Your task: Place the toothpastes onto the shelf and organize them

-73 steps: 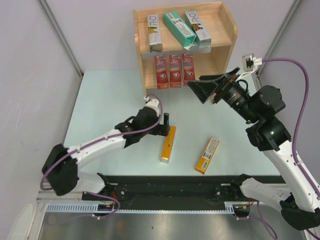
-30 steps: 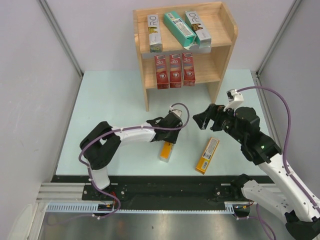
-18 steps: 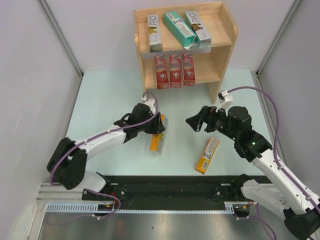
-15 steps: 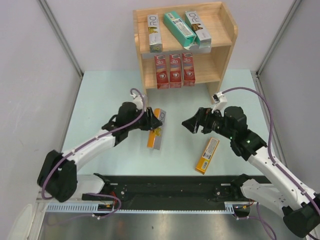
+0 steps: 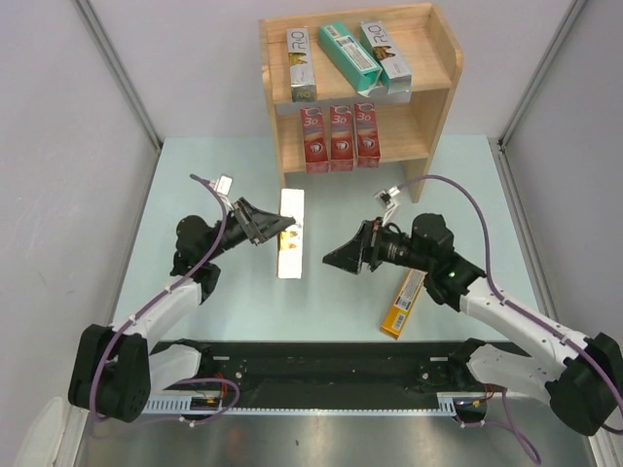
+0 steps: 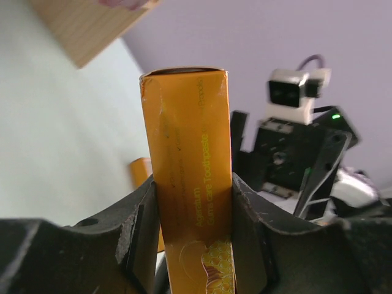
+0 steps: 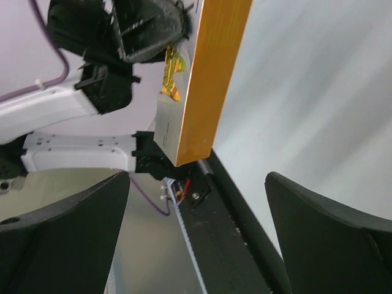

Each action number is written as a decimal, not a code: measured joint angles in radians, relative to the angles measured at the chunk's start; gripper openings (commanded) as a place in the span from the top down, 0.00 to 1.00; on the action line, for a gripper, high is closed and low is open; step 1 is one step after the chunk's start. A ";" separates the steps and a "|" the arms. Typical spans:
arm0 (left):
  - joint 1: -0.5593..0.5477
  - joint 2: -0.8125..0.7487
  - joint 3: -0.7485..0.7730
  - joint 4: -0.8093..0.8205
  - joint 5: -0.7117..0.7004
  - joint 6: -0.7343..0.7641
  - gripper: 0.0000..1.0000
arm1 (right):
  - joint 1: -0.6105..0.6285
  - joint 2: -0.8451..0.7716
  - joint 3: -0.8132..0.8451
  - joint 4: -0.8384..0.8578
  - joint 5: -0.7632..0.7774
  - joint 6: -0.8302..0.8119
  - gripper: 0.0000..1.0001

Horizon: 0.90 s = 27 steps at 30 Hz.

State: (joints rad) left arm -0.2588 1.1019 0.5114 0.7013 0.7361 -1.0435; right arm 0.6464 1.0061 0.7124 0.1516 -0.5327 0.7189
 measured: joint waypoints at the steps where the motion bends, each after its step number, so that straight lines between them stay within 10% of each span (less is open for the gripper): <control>1: 0.005 0.011 -0.009 0.065 0.017 -0.044 0.57 | 0.022 0.013 0.000 0.026 -0.006 0.011 0.02; 9: 0.013 0.050 -0.014 0.322 0.064 -0.216 0.57 | 0.130 0.145 -0.025 0.215 -0.022 0.100 0.02; 27: 0.013 0.027 -0.040 0.335 0.052 -0.240 0.55 | 0.211 0.316 -0.028 0.568 -0.011 0.274 0.25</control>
State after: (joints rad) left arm -0.2455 1.1286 0.4709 1.0359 0.7879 -1.2835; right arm 0.8574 1.3220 0.6842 0.7193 -0.5434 0.9932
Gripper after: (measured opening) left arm 0.475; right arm 0.770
